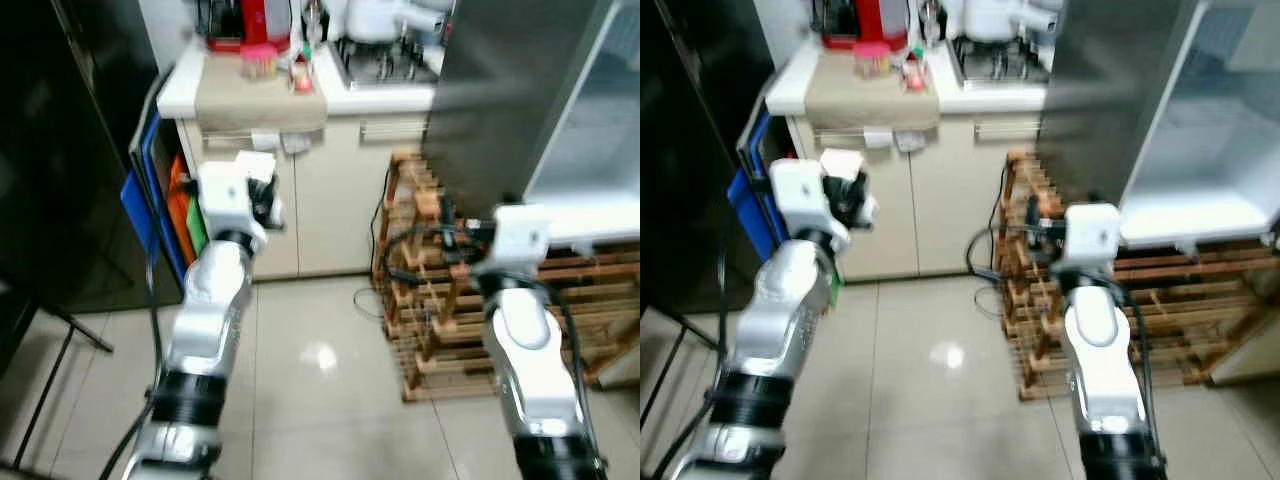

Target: Restocking fridge

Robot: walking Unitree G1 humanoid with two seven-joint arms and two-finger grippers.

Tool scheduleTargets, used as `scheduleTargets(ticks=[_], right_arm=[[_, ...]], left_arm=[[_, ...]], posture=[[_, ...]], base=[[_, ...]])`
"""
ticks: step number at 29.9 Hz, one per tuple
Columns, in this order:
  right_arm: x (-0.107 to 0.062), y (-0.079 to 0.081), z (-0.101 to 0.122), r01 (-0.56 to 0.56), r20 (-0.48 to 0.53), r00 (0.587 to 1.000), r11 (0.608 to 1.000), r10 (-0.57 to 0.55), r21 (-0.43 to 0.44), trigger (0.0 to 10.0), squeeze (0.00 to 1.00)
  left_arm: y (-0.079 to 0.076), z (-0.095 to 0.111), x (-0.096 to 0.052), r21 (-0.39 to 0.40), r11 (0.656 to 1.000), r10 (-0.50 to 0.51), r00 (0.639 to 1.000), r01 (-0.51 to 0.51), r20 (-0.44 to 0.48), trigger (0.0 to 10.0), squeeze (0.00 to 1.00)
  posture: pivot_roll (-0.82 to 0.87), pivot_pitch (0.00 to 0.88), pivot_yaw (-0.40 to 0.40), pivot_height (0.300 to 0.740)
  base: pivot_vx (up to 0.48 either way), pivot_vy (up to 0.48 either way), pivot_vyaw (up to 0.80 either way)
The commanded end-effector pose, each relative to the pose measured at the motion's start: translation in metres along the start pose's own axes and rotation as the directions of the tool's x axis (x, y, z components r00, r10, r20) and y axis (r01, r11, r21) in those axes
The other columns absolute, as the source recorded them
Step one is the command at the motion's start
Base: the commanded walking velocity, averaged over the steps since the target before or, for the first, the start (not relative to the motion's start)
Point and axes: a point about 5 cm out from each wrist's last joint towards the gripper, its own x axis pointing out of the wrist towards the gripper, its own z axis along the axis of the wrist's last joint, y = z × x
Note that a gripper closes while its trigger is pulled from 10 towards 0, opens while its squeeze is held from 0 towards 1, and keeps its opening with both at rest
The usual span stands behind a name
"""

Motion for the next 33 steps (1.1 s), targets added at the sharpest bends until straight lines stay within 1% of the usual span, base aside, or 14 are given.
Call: scheduleTargets(ticks=[1,9,11,16,23,33], right_arm=[[0.001,0.005,0.002,-0.015,0.005,1.000,1.000,0.015,0.003,10.0,0.13],[0.001,0.004,0.001,-0.016,0.002,1.000,1.000,0.016,-0.005,10.0,0.14],[0.001,0.003,0.000,-0.014,0.000,1.000,1.000,0.014,-0.007,10.0,0.14],[0.000,0.002,-0.002,-0.011,-0.007,1.000,1.000,0.011,-0.011,10.0,0.14],[0.000,0.004,-0.003,-0.012,-0.011,1.000,1.000,0.012,-0.009,10.0,0.13],[-0.004,0.001,-0.006,-0.001,-0.019,1.000,1.000,0.001,-0.013,10.0,0.14]], left_arm=[[0.007,-0.001,-0.003,0.002,1.000,0.020,1.000,-0.020,-0.001,10.0,0.00],[0.007,-0.003,0.000,-0.003,1.000,0.026,1.000,-0.026,-0.013,10.0,0.00],[0.010,-0.005,0.002,0.007,0.999,0.039,0.999,-0.038,-0.026,10.0,0.00],[0.016,-0.012,0.002,-0.010,0.998,0.063,0.996,-0.063,-0.062,10.0,0.00],[0.013,-0.011,0.005,-0.003,0.999,0.054,0.997,-0.054,-0.058,10.0,0.00],[0.014,-0.012,0.009,0.008,0.999,0.052,0.997,-0.051,-0.060,10.0,0.00]], posture=[[-0.09,0.000,0.018,0.740],[-0.10,0.000,0.018,0.740],[-0.10,0.000,0.019,0.740],[-0.10,0.000,0.022,0.740],[-0.10,0.000,0.027,0.740],[-0.11,0.000,0.033,0.740]], base=[[0.000,-0.435,0.00],[0.000,-0.434,0.00],[0.240,-0.412,0.00],[0.243,-0.412,0.00],[0.243,-0.412,0.00],[0.242,-0.412,0.00]])
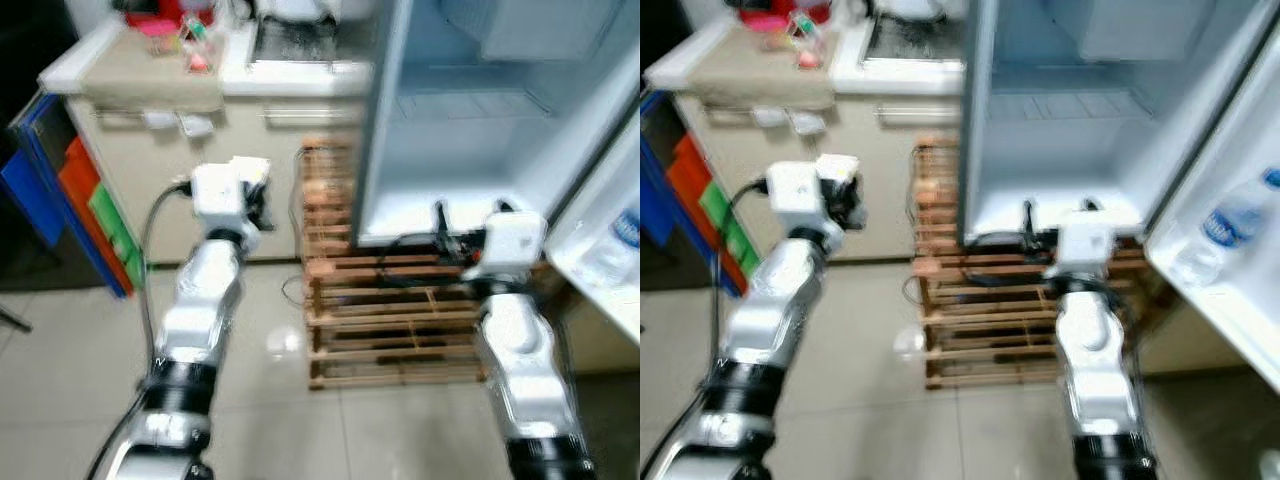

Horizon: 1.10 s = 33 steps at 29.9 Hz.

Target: Restocking fridge

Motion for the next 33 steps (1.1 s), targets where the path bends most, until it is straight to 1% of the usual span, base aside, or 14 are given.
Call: scheduleTargets(ticks=[1,6,7,12,15,19,20,21,24,27,29,30,31,33], right_arm=[[0.000,-0.008,0.003,0.028,0.009,1.000,0.999,-0.028,-0.018,10.0,0.14],[-0.001,-0.008,0.001,0.024,-0.007,1.000,1.000,-0.024,-0.017,10.0,0.14],[-0.001,-0.008,0.001,0.023,-0.005,1.000,1.000,-0.023,-0.017,10.0,0.14],[-0.002,-0.008,0.002,0.019,0.010,1.000,1.000,-0.019,-0.019,10.0,0.14],[-0.002,-0.005,0.003,0.006,0.012,1.000,1.000,-0.006,-0.015,10.0,0.15],[-0.003,-0.002,0.002,-0.028,0.002,1.000,0.999,0.028,0.022,10.0,0.14],[-0.003,-0.002,0.002,-0.028,0.002,1.000,0.999,0.028,0.022,10.0,0.14],[-0.004,0.000,0.002,-0.042,0.000,0.999,0.999,0.042,0.031,10.0,0.14],[-0.011,0.011,0.000,-0.136,-0.022,0.990,0.989,0.138,0.057,10.0,0.14],[-0.016,0.011,-0.003,-0.152,-0.040,0.987,0.987,0.154,0.051,10.0,0.14],[-0.023,-0.007,-0.011,-0.092,-0.081,0.992,0.996,0.093,0.008,10.0,0.15],[-0.023,-0.007,-0.011,-0.092,-0.081,0.992,0.996,0.093,0.008,10.0,0.15],[-0.027,-0.026,-0.017,-0.022,-0.108,0.994,0.999,0.017,-0.045,10.0,0.14],[-0.028,-0.041,-0.020,0.015,-0.116,0.993,0.995,-0.026,-0.099,10.0,0.14]], left_arm=[[-0.011,0.001,0.003,0.002,0.999,-0.035,0.999,0.035,0.001,10.0,0.00],[-0.013,0.002,0.003,-0.005,0.999,-0.042,0.999,0.042,0.008,10.0,0.00],[-0.013,0.001,0.003,-0.004,0.999,-0.045,0.999,0.045,0.009,10.0,0.00],[-0.014,0.002,0.002,0.007,0.999,-0.053,0.998,0.053,0.016,10.0,0.00],[-0.016,-0.001,0.002,0.015,0.998,-0.066,0.998,0.066,0.003,10.0,0.00],[-0.023,-0.010,0.009,0.048,0.994,-0.099,0.994,0.101,-0.047,10.0,0.00],[-0.023,-0.010,0.009,0.048,0.994,-0.099,0.994,0.101,-0.047,10.0,0.00],[-0.024,-0.010,0.013,0.051,0.993,-0.104,0.993,0.106,-0.052,10.0,0.00],[-0.028,-0.013,0.023,0.041,0.992,-0.115,0.991,0.118,-0.070,10.0,0.00],[-0.030,-0.013,0.027,0.040,0.992,-0.118,0.990,0.122,-0.079,10.0,0.00],[-0.030,-0.010,0.032,0.034,0.992,-0.116,0.990,0.119,-0.078,10.0,0.00],[-0.030,-0.010,0.032,0.034,0.992,-0.116,0.990,0.119,-0.078,10.0,0.00],[-0.028,-0.008,0.034,0.031,0.993,-0.113,0.991,0.116,-0.075,10.0,0.00],[-0.026,-0.009,0.035,0.029,0.993,-0.113,0.991,0.115,-0.073,10.0,0.00]], posture=[[-0.11,0.000,0.033,0.740],[-0.11,0.000,0.034,0.740],[-0.12,0.000,0.034,0.740],[-0.11,0.000,0.033,0.740],[-0.12,0.000,0.032,0.740],[-0.13,0.000,0.034,0.740],[-0.13,0.000,0.034,0.740],[-0.13,0.000,0.035,0.740],[-0.16,0.000,0.045,0.740],[-0.17,0.000,0.051,0.740],[-0.19,0.000,0.060,0.740],[-0.19,0.000,0.060,0.740],[-0.20,0.004,0.062,0.740],[-0.20,0.010,0.063,0.740]], base=[[0.240,-0.412,0.00],[0.246,-0.409,-0.61],[0.349,0.000,-0.73],[0.000,0.000,0.00],[0.000,0.000,0.00],[0.000,0.000,0.00],[0.000,0.000,0.00],[0.000,0.000,0.00],[0.000,0.000,0.00],[0.000,0.000,0.00],[0.000,0.000,0.00],[0.000,0.000,0.00],[0.000,0.000,0.00],[0.000,0.000,0.00]])
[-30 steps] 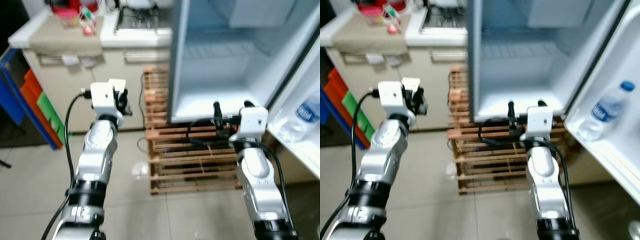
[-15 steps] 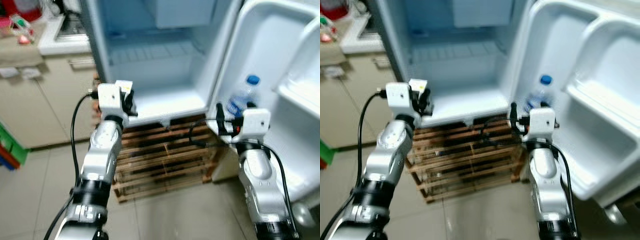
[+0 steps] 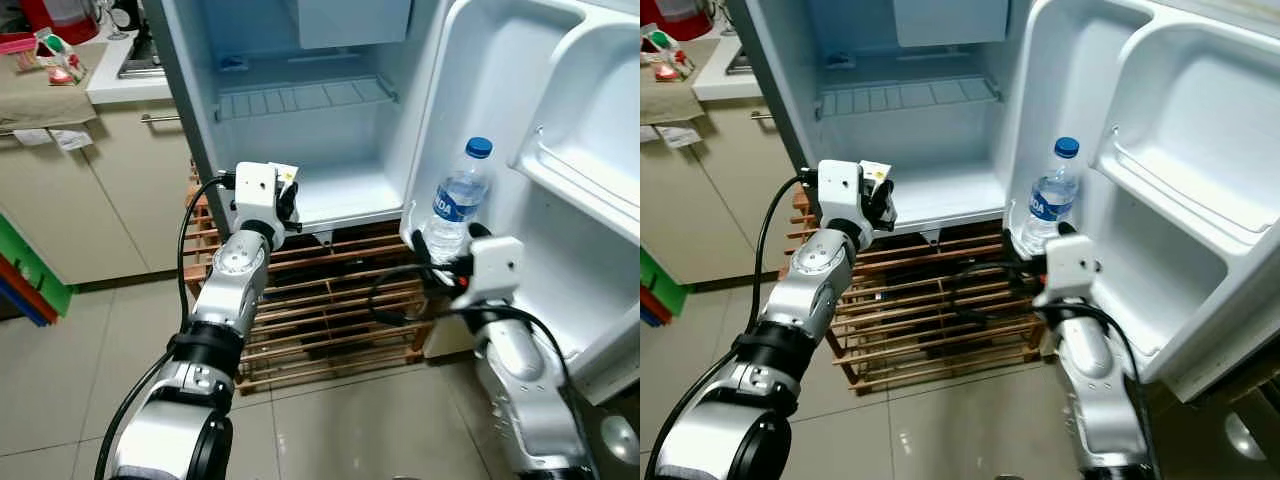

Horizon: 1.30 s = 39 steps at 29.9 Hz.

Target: Restocking fridge

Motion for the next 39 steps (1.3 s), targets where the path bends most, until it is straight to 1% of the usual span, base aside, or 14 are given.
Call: scheduleTargets(ticks=[1,3,5,11,13,17,21,22,23,26,27,28,32,39], right_arm=[[-0.001,-0.016,0.000,0.062,0.004,0.998,0.997,-0.062,-0.052,10.0,0.15],[-0.001,-0.025,0.000,0.091,-0.001,0.996,0.993,-0.091,-0.076,10.0,0.13],[0.000,-0.043,-0.003,0.145,-0.014,0.989,0.983,-0.147,-0.114,10.0,0.13],[0.003,-0.066,-0.008,0.193,-0.031,0.979,0.964,-0.202,-0.182,10.0,0.13],[0.004,-0.080,-0.010,0.235,-0.030,0.968,0.945,-0.248,-0.227,10.0,0.13],[0.006,-0.089,-0.005,0.274,-0.013,0.959,0.935,-0.284,-0.226,10.0,0.14],[0.008,-0.076,0.004,0.239,0.024,0.971,0.957,-0.238,-0.165,10.0,0.14],[0.008,-0.046,0.013,0.132,0.063,0.990,0.988,-0.127,-0.085,10.0,0.14],[0.006,-0.030,0.016,0.068,0.078,0.995,0.996,-0.064,-0.048,10.0,0.14],[-0.002,0.001,0.018,-0.073,0.081,0.994,0.997,0.072,0.002,10.0,0.14],[-0.002,0.001,0.018,-0.073,0.081,0.994,0.997,0.072,0.002,10.0,0.14],[-0.007,0.013,0.016,-0.138,0.069,0.988,0.990,0.137,0.017,10.0,0.14],[-0.012,0.015,0.008,-0.154,0.033,0.988,0.988,0.153,0.023,10.0,0.13],[-0.013,0.012,0.015,-0.176,0.038,0.984,0.984,0.175,0.027,10.0,0.14]], left_arm=[[0.003,0.001,0.002,-0.007,1.000,0.004,1.000,-0.004,0.003,10.0,0.00],[0.004,-0.001,0.002,-0.009,1.000,0.007,1.000,-0.007,0.000,10.0,0.00],[0.003,-0.005,0.001,-0.011,1.000,0.006,1.000,-0.006,-0.006,10.0,0.00],[0.003,-0.008,0.000,-0.008,1.000,0.000,1.000,0.000,-0.007,10.0,0.00],[0.005,-0.008,0.000,-0.004,1.000,0.002,1.000,-0.002,-0.008,10.0,0.00],[0.006,-0.008,0.001,0.001,1.000,0.006,1.000,-0.006,-0.006,10.0,0.00],[0.006,-0.008,0.001,0.002,1.000,0.008,1.000,-0.008,-0.004,10.0,0.00],[0.005,-0.009,0.001,-0.016,1.000,0.008,1.000,-0.008,-0.004,10.0,0.00],[0.004,-0.010,0.001,-0.024,1.000,0.008,1.000,-0.008,-0.006,10.0,0.00],[0.000,-0.011,0.003,-0.037,0.999,-0.001,1.000,0.000,-0.008,10.0,0.00],[0.000,-0.011,0.003,-0.037,0.999,-0.001,1.000,0.000,-0.008,10.0,0.00],[-0.003,-0.011,0.005,-0.046,0.999,-0.005,1.000,0.004,-0.014,10.0,0.00],[-0.009,-0.009,0.011,-0.062,0.998,-0.019,0.999,0.017,-0.030,10.0,0.00],[-0.015,0.001,0.022,-0.071,0.997,-0.033,0.999,0.030,-0.036,10.0,0.00]], posture=[[-0.20,0.015,0.064,0.740],[-0.20,0.018,0.064,0.740],[-0.20,0.025,0.063,0.740],[-0.19,0.032,0.068,0.740],[-0.19,0.033,0.069,0.740],[-0.19,0.032,0.068,0.740],[-0.19,0.033,0.065,0.740],[-0.19,0.032,0.065,0.740],[-0.19,0.032,0.061,0.740],[-0.19,0.035,0.056,0.740],[-0.19,0.035,0.056,0.740],[-0.20,0.036,0.054,0.740],[-0.20,0.041,0.056,0.740],[-0.22,0.046,0.056,0.740]], base=[[0.000,0.000,0.00],[0.000,0.000,0.00],[0.000,0.000,0.00],[0.000,0.000,0.00],[0.000,0.000,0.00],[0.000,0.000,0.00],[0.000,0.000,0.00],[0.000,0.000,0.00],[0.000,0.000,0.00],[0.000,0.000,0.00],[0.000,0.000,0.00],[0.000,0.000,0.00],[0.000,0.000,0.00],[0.248,0.000,0.00]])
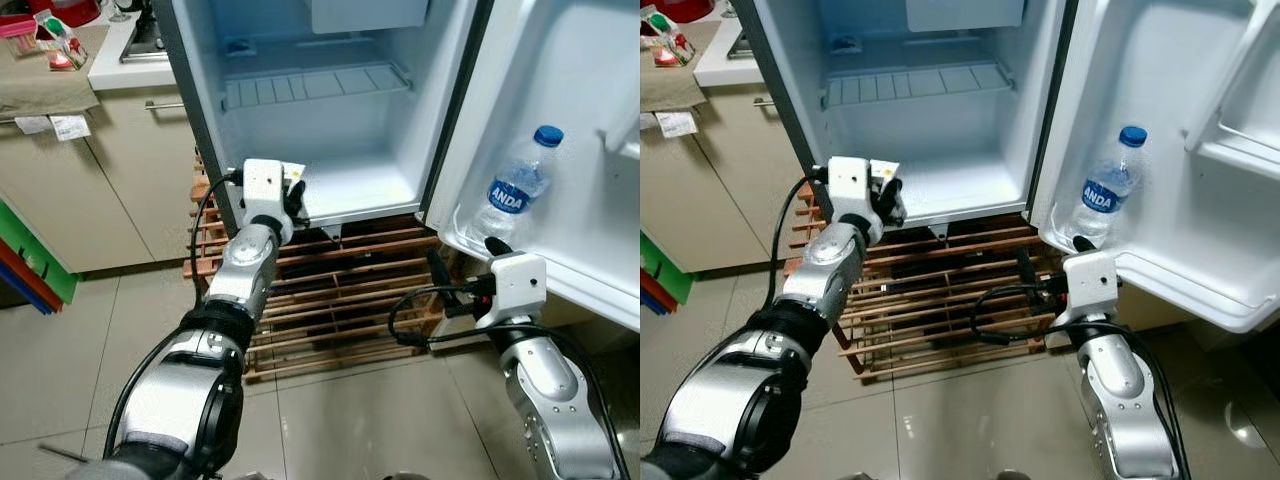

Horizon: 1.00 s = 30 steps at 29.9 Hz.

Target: Restocking fridge

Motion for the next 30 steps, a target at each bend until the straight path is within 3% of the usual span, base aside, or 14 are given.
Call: scheduleTargets(ticks=[1,14,23,30], right_arm=[[-0.001,-0.001,0.006,-0.007,0.019,1.000,1.000,0.007,0.007,10.0,0.15],[-0.008,0.006,0.001,-0.049,-0.016,0.999,0.998,0.049,0.032,10.0,0.15],[-0.010,0.013,0.001,-0.116,-0.030,0.993,0.992,0.118,0.053,10.0,0.14],[-0.025,0.029,0.005,-0.223,-0.054,0.972,0.972,0.227,0.078,10.0,0.14]], left_arm=[[0.000,0.008,0.003,-0.003,1.000,0.006,1.000,-0.006,0.025,10.0,0.00],[-0.004,0.011,0.007,-0.016,1.000,0.006,1.000,-0.005,0.026,10.0,0.00],[-0.005,0.009,0.006,-0.014,1.000,0.011,1.000,-0.011,0.016,10.0,0.00],[-0.009,0.006,0.007,-0.005,1.000,0.012,1.000,-0.012,-0.013,10.0,0.00]], posture=[[-0.22,0.047,0.057,0.740],[-0.23,0.059,0.060,0.740],[-0.23,0.069,0.060,0.740],[-0.25,0.127,0.069,0.740]], base=[[0.446,0.000,0.00],[0.437,0.000,0.00],[0.379,0.289,0.00],[0.000,0.000,0.00]])
